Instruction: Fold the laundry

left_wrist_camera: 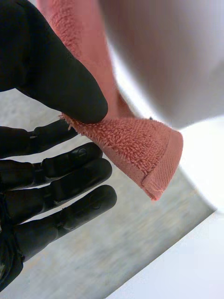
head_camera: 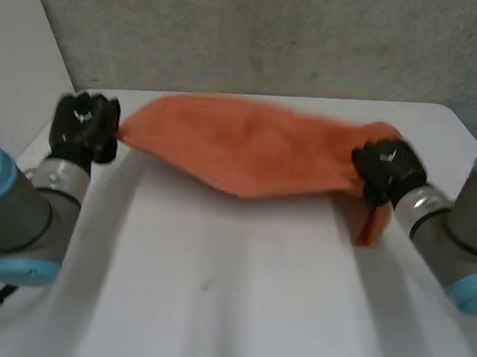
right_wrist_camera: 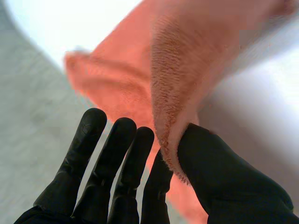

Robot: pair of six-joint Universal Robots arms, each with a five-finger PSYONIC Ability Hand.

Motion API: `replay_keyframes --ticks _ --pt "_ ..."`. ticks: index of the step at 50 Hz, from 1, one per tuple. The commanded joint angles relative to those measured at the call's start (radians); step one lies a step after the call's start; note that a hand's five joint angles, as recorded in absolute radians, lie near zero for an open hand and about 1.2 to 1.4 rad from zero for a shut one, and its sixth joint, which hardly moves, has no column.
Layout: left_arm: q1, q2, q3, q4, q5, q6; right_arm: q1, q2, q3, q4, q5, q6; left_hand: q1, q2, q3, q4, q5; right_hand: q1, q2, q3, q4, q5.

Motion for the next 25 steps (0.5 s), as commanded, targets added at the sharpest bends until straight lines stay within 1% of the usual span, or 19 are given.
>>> replay_keyframes --ticks 1,3,5,8,9,15,18,23,24,25 --pt "0.003 -0.041 -0.042 -0.001 -0.001 0.001 -0.007 0.126 0.014 -0.001 0.013 0.02 0.276 0.198 0.203 0.201 0.252 0.115 -0.087 -0.091 -0.101 -0.073" --pt "0.011 -0.033 -0.045 -0.001 -0.001 0.001 -0.016 0.126 0.026 -0.002 0.018 0.033 0.276 0.198 0.203 0.201 0.252 -0.054 -0.256 -0.261 -0.27 -0.243" --pt "0.013 -0.03 -0.045 -0.001 -0.001 0.001 -0.032 0.123 0.04 -0.004 0.029 0.056 0.276 0.198 0.203 0.201 0.252 -0.137 -0.339 -0.343 -0.353 -0.325" --pt "0.013 -0.026 -0.045 -0.001 -0.001 0.001 -0.061 0.113 0.058 -0.002 0.049 0.144 0.276 0.198 0.203 0.201 0.252 -0.328 -0.529 -0.534 -0.544 -0.516" --pt "0.011 -0.026 -0.045 -0.001 -0.002 0.001 -0.072 0.105 0.066 0.001 0.058 0.205 0.276 0.198 0.203 0.201 0.252 -0.366 -0.568 -0.572 -0.582 -0.554" --pt "0.011 -0.026 -0.048 -0.002 -0.002 0.001 -0.116 0.062 0.11 0.01 0.067 0.382 0.276 0.198 0.203 0.201 0.252 -0.425 -0.627 -0.631 -0.641 -0.613" --pt "0.011 -0.024 -0.048 -0.002 -0.002 0.0 -0.147 0.056 0.124 0.013 0.069 0.425 0.276 0.198 0.203 0.201 0.252 -0.416 -0.618 -0.622 -0.632 -0.604" --pt "0.014 -0.024 -0.048 -0.004 -0.004 0.001 -0.178 0.062 0.127 0.016 0.067 0.436 0.276 0.198 0.203 0.201 0.252 -0.349 -0.55 -0.555 -0.565 -0.537" --pt "0.014 -0.026 -0.048 -0.007 -0.004 0.001 -0.19 0.065 0.127 0.022 0.066 0.435 0.276 0.198 0.203 0.201 0.252 -0.003 -0.205 -0.209 -0.219 -0.191" --pt "0.014 -0.026 -0.048 -0.007 -0.004 0.003 -0.19 0.065 0.127 0.022 0.066 0.435 0.276 0.198 0.203 0.201 0.252 0.001 -0.201 -0.205 -0.215 -0.188"
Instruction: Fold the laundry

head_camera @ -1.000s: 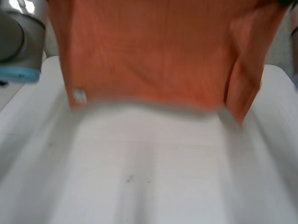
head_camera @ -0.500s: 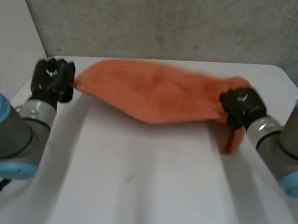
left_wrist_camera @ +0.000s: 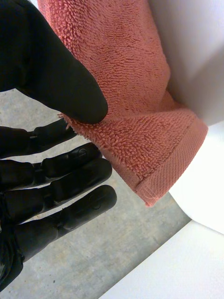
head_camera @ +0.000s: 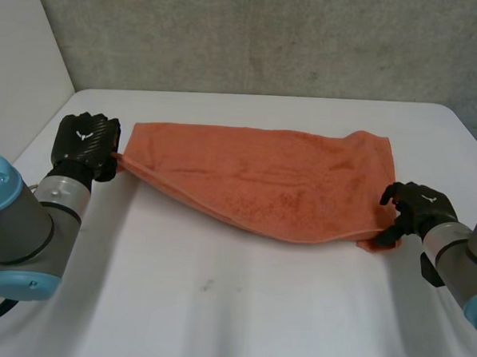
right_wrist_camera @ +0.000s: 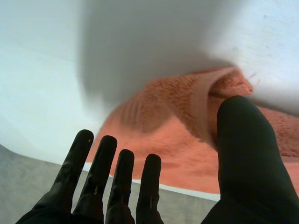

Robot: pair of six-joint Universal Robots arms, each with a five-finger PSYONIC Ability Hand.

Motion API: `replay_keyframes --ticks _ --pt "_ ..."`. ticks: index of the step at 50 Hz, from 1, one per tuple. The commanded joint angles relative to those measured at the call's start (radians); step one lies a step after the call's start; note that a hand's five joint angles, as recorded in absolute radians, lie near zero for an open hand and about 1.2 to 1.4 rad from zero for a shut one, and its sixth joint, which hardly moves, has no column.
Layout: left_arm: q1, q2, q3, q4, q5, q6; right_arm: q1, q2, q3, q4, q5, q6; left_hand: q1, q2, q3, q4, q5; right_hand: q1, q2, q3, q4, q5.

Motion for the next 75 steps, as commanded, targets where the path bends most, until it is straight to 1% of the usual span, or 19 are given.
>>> replay_keyframes --ticks 1,2,6,10,11,12,18,19,24,28,41,49,53,57,59,63,68,69,75 --pt "0.0 0.0 0.0 -0.006 -0.001 0.004 -0.048 0.006 0.007 0.016 -0.008 0.017 0.276 0.198 0.203 0.201 0.252 0.721 0.657 0.661 0.664 0.663" --pt "0.0 0.0 0.0 -0.007 -0.001 0.005 -0.051 0.007 0.005 0.022 -0.01 0.009 0.276 0.198 0.203 0.201 0.252 0.928 0.864 0.869 0.872 0.871" --pt "-0.001 0.018 -0.002 -0.067 -0.001 0.008 -0.071 -0.013 -0.007 0.029 -0.021 -0.003 0.276 0.198 0.203 0.201 0.252 0.93 0.867 0.871 0.874 0.873" --pt "-0.001 0.109 0.007 -0.222 -0.001 0.008 -0.073 -0.135 -0.034 0.063 -0.034 -0.086 0.276 0.198 0.203 0.201 0.252 0.93 0.867 0.871 0.874 0.873" --pt "-0.001 0.109 0.007 -0.222 -0.001 0.008 -0.074 -0.228 -0.053 0.112 -0.05 -0.183 0.276 0.198 0.203 0.201 0.252 0.93 0.867 0.871 0.874 0.873" --pt "-0.001 0.167 0.013 -0.304 -0.001 0.011 -0.071 -0.261 -0.057 0.132 -0.056 -0.214 0.276 0.198 0.203 0.201 0.252 0.93 0.867 0.871 0.874 0.873" --pt "0.026 0.33 0.016 -0.482 -0.001 0.013 -0.071 -0.379 -0.1 0.256 -0.074 -0.42 0.276 0.198 0.203 0.201 0.252 0.93 0.867 0.871 0.874 0.873" --pt "0.034 0.35 0.016 -0.505 -0.001 0.013 -0.071 -0.413 -0.119 0.337 -0.073 -0.525 0.276 0.198 0.203 0.201 0.252 0.93 0.867 0.871 0.874 0.873" --pt "0.068 0.433 0.007 -0.645 0.002 0.051 -0.065 -0.428 -0.151 0.509 -0.061 -0.695 0.276 0.198 0.203 0.201 0.252 0.93 0.867 0.871 0.874 0.873" --pt "0.069 0.427 -0.003 -0.676 0.003 0.106 -0.063 -0.412 -0.139 0.583 -0.061 -0.756 0.276 0.198 0.203 0.201 0.252 0.93 0.867 0.871 0.874 0.873" --pt "0.073 0.077 0.065 -0.645 0.0 0.162 -0.053 -0.08 -0.14 0.563 -0.036 -0.77 0.276 0.198 0.203 0.201 0.252 0.93 0.867 0.871 0.874 0.873" --pt "0.063 -0.102 0.328 -0.572 -0.006 0.212 0.007 0.018 -0.373 0.367 0.027 -0.749 0.276 0.198 0.203 0.201 0.252 0.93 0.867 0.871 0.874 0.873" --pt "0.053 -0.141 0.55 -0.506 -0.009 0.263 0.042 0.029 -0.585 0.255 0.093 -0.715 0.276 0.198 0.203 0.201 0.252 0.93 0.867 0.871 0.874 0.873" --pt "0.036 -0.121 0.726 -0.339 -0.009 0.266 0.076 0.023 -0.798 0.11 0.134 -0.657 0.276 0.198 0.203 0.201 0.252 0.93 0.867 0.871 0.874 0.873" --pt "0.027 -0.063 0.748 -0.183 -0.02 0.266 0.082 -0.003 -0.858 0.016 0.137 -0.614 0.276 0.198 0.203 0.201 0.252 0.93 0.867 0.871 0.874 0.873" --pt "0.02 0.015 0.713 -0.035 -0.033 0.232 0.084 -0.086 -0.851 -0.041 0.137 -0.583 0.276 0.198 0.203 0.201 0.252 0.93 0.867 0.871 0.874 0.873" --pt "0.031 0.045 0.612 -0.067 -0.032 0.156 0.079 -0.137 -0.769 0.005 0.131 -0.574 0.276 0.198 0.203 0.201 0.252 0.93 0.867 0.871 0.874 0.873" --pt "0.034 0.046 0.592 -0.073 -0.032 0.143 0.082 -0.135 -0.664 0.022 0.113 -0.574 0.276 0.198 0.203 0.201 0.252 0.93 0.867 0.871 0.874 0.873" --pt "0.04 0.034 0.419 -0.073 -0.023 0.109 0.084 -0.134 -0.509 0.017 0.075 -0.569 0.276 0.198 0.203 0.201 0.252 0.93 0.867 0.871 0.874 0.873"
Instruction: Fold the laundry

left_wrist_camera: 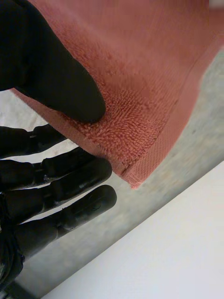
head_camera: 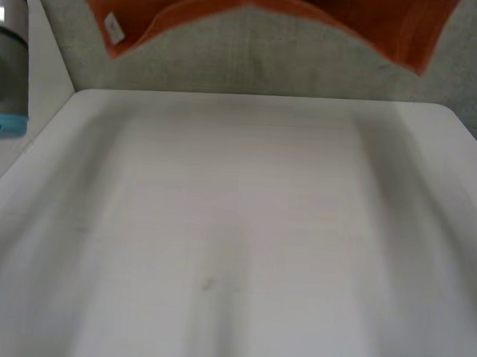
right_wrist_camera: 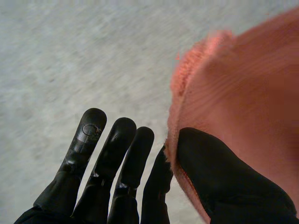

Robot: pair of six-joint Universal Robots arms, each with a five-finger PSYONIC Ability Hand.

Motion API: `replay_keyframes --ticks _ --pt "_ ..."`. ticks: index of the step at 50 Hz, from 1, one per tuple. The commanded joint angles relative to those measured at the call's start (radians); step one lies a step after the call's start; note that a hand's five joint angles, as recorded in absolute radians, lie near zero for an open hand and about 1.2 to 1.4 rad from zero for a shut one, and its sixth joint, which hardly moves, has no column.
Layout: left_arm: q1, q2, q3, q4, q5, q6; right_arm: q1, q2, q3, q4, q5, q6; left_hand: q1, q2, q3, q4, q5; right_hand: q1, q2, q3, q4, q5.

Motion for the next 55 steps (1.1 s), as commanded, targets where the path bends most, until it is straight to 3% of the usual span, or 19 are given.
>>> replay_keyframes --ticks 1,9,14,21,26,32,35,37,42,45,50,55 --pt "0.012 -0.011 -0.222 -0.023 0.011 -0.053 0.001 0.002 0.24 0.022 -0.054 0.002 0.276 0.198 0.202 0.201 0.239 0.417 0.218 0.214 0.203 0.234" --pt "0.015 -0.13 -0.362 0.019 0.014 -0.051 0.021 0.111 0.325 0.023 -0.066 0.003 0.276 0.198 0.202 0.201 0.239 0.417 0.218 0.214 0.203 0.234" --pt "0.015 -0.224 -0.437 0.026 0.013 -0.045 0.022 0.255 0.354 0.031 -0.054 0.0 0.276 0.198 0.202 0.201 0.239 0.417 0.218 0.214 0.203 0.234" --pt "0.02 -0.209 -0.551 -0.01 0.009 -0.034 0.012 0.306 0.391 0.1 -0.045 -0.017 0.276 0.198 0.202 0.201 0.239 0.417 0.218 0.214 0.203 0.234" --pt "0.039 -0.089 -0.661 -0.208 -0.001 0.064 0.008 0.185 0.421 0.397 -0.046 -0.121 0.276 0.198 0.202 0.201 0.239 0.417 0.218 0.214 0.203 0.234" --pt "0.073 0.083 -0.732 -0.553 -0.001 0.159 -0.054 0.064 0.518 0.725 -0.049 -0.331 0.276 0.198 0.202 0.201 0.239 0.417 0.218 0.214 0.203 0.234" --pt "0.07 0.176 -0.746 -0.702 0.006 0.17 -0.076 -0.004 0.564 0.77 -0.055 -0.406 0.276 0.198 0.202 0.201 0.239 0.417 0.218 0.214 0.203 0.234" --pt "0.069 0.216 -0.746 -0.728 0.011 0.168 -0.079 -0.016 0.569 0.769 -0.057 -0.413 0.276 0.198 0.202 0.201 0.239 0.417 0.218 0.214 0.203 0.234" --pt "0.059 0.252 -0.73 -0.678 0.013 0.167 -0.084 -0.033 0.566 0.694 -0.075 -0.426 0.276 0.198 0.202 0.201 0.239 0.417 0.218 0.214 0.203 0.234" --pt "0.044 0.218 -0.706 -0.587 0.011 0.167 -0.073 -0.011 0.558 0.551 -0.097 -0.42 0.276 0.198 0.202 0.201 0.239 0.417 0.218 0.214 0.203 0.234" --pt "0.001 0.045 -0.594 -0.431 0.006 0.164 -0.071 0.138 0.482 0.356 -0.077 -0.374 0.276 0.198 0.202 0.201 0.239 0.417 0.218 0.214 0.203 0.234" --pt "-0.014 -0.118 -0.448 -0.325 0.003 0.17 -0.068 0.224 0.405 0.265 -0.048 -0.308 0.276 0.198 0.202 0.201 0.239 0.417 0.218 0.214 0.203 0.234"
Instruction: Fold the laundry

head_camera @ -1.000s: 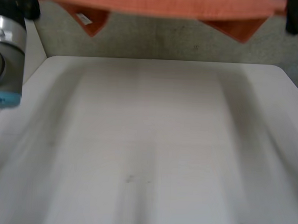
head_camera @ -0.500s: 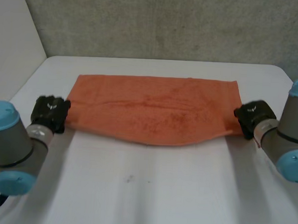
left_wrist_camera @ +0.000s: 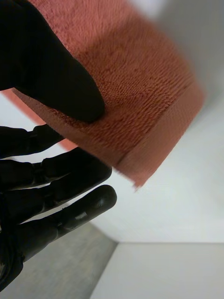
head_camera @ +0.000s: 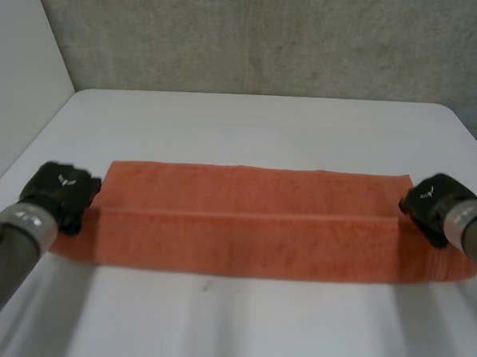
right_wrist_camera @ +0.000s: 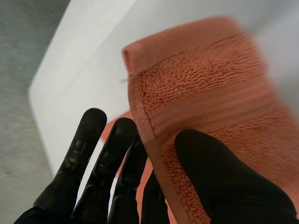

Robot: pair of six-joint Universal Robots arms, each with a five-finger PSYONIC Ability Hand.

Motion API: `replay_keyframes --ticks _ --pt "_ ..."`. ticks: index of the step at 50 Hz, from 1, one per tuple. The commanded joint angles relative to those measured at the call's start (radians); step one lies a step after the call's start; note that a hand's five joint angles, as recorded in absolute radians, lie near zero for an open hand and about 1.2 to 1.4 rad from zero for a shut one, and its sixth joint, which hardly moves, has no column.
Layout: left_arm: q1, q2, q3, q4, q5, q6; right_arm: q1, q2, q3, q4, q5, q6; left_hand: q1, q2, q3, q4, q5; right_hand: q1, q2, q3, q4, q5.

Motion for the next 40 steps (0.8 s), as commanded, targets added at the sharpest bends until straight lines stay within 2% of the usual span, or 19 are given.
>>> replay_keyframes --ticks 1,7,13,17,18,19,20,21,23,27,28,32,34,35,40 --pt "-0.036 -0.268 0.22 0.19 -0.006 0.004 0.005 0.164 -0.128 -0.183 0.043 0.097 0.276 0.197 0.201 0.201 0.239 0.417 0.218 0.212 0.203 0.233" --pt "-0.049 -0.491 0.465 0.239 -0.01 0.011 0.049 0.296 -0.289 -0.293 0.074 0.129 0.276 0.197 0.201 0.201 0.239 0.417 0.218 0.212 0.203 0.233" --pt "-0.049 -0.618 0.63 0.262 0.002 0.018 0.069 0.435 -0.421 -0.373 0.077 0.126 0.276 0.197 0.201 0.201 0.239 0.417 0.218 0.212 0.203 0.233" --pt "-0.053 -0.674 0.671 0.343 0.003 0.027 0.072 0.484 -0.467 -0.411 0.08 0.129 0.276 0.197 0.201 0.201 0.239 0.417 0.218 0.212 0.203 0.233" --pt "-0.055 -0.681 0.671 0.362 0.003 0.03 0.074 0.498 -0.481 -0.431 0.082 0.128 0.276 0.197 0.201 0.201 0.239 0.168 -0.03 -0.037 -0.046 -0.016" --pt "-0.055 -0.681 0.671 0.362 0.003 0.031 0.074 0.498 -0.481 -0.431 0.082 0.128 0.276 0.197 0.201 0.201 0.239 0.166 -0.033 -0.04 -0.048 -0.019" --pt "-0.056 -0.69 0.668 0.395 0.003 0.037 0.072 0.506 -0.49 -0.45 0.083 0.128 0.25 0.171 0.175 0.175 0.213 -0.351 -0.55 -0.557 -0.565 -0.536" --pt "-0.056 -0.69 0.668 0.396 0.003 0.037 0.071 0.508 -0.497 -0.462 0.092 0.128 0.25 0.171 0.175 0.175 0.213 -0.732 -0.93 -0.937 -0.946 -0.916" --pt "-0.062 -0.693 0.645 0.44 0.005 0.041 0.072 0.508 -0.497 -0.465 0.109 0.132 -0.946 -1.024 -1.021 -1.021 -0.983 -0.804 -1.003 -1.01 -1.018 -0.989" --pt "-0.075 -0.679 0.611 0.489 0.005 0.041 0.074 0.508 -0.478 -0.461 0.149 0.148 -0.946 -1.024 -1.021 -1.021 -0.983 -0.804 -1.003 -1.01 -1.018 -0.989" --pt "-0.085 -0.637 0.575 0.532 0.003 0.04 0.075 0.494 -0.457 -0.456 0.164 0.17 -0.946 -1.024 -1.021 -1.021 -0.983 -0.804 -1.003 -1.01 -1.018 -0.989" --pt "-0.086 -0.578 0.521 0.554 0.002 0.037 0.08 0.399 -0.38 -0.451 0.171 0.253 -0.946 -1.024 -1.021 -1.021 -0.983 -0.804 -1.003 -1.01 -1.018 -0.989" --pt "-0.086 -0.549 0.494 0.554 0.0 0.034 0.071 0.298 -0.293 -0.442 0.162 0.336 -0.946 -1.024 -1.021 -1.021 -0.983 -0.804 -1.003 -1.01 -1.018 -0.989" --pt "-0.086 -0.521 0.468 0.552 -0.001 0.031 0.071 0.298 -0.293 -0.442 0.162 0.336 -0.946 -1.024 -1.021 -1.021 -0.983 -0.804 -1.003 -1.01 -1.018 -0.989" --pt "-0.087 -0.392 0.319 0.546 -0.003 0.024 0.067 0.138 -0.117 -0.372 0.073 0.437 -0.946 -1.024 -1.021 -1.021 -0.983 -0.804 -1.003 -1.01 -1.018 -0.989"
